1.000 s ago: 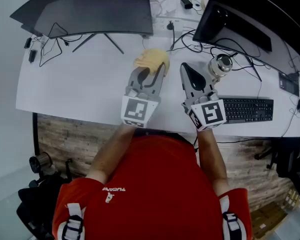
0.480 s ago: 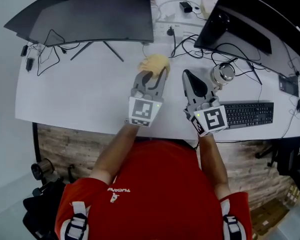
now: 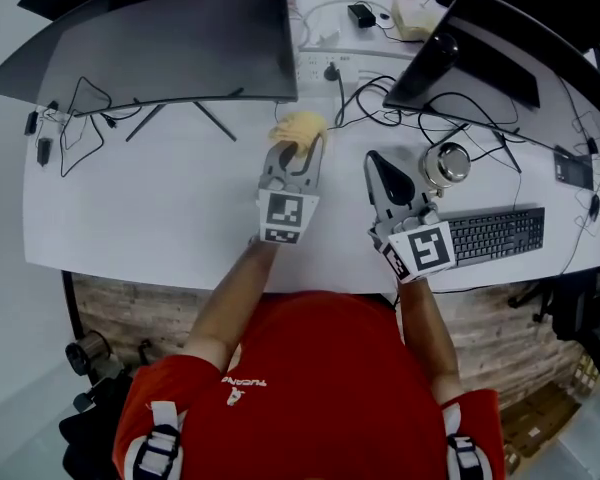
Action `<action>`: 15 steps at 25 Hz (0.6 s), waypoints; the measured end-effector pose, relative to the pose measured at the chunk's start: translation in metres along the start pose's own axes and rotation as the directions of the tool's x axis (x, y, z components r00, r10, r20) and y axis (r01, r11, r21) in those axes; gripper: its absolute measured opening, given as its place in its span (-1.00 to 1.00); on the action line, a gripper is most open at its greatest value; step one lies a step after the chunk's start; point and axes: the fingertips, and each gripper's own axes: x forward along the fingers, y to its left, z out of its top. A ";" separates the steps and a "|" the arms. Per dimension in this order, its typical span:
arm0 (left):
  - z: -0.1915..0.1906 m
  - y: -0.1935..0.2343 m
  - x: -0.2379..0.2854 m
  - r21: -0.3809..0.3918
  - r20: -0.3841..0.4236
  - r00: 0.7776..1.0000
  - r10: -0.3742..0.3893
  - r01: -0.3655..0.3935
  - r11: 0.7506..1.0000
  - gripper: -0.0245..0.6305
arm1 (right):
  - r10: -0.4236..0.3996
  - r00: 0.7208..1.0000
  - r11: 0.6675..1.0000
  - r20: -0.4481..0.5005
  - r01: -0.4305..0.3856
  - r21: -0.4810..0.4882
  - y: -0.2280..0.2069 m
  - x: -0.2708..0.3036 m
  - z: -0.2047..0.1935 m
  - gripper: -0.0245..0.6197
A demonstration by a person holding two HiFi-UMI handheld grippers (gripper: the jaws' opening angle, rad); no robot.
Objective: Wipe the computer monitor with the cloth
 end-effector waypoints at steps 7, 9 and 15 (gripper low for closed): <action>-0.034 0.015 0.026 -0.024 -0.080 0.997 0.006 -0.008 1.000 -0.76 | -0.008 1.000 1.000 -0.021 0.008 0.008 -0.003 0.008 -0.006 -0.91; -0.040 0.021 0.032 -0.035 -0.094 0.995 0.016 -0.020 0.999 -0.76 | -0.013 1.000 1.000 -0.028 0.013 0.011 -0.005 0.007 -0.008 -0.91; -0.036 0.032 0.053 -0.061 -0.097 0.995 0.036 -0.042 0.997 -0.76 | -0.031 0.998 0.999 -0.045 0.032 0.024 -0.010 0.005 -0.012 -0.91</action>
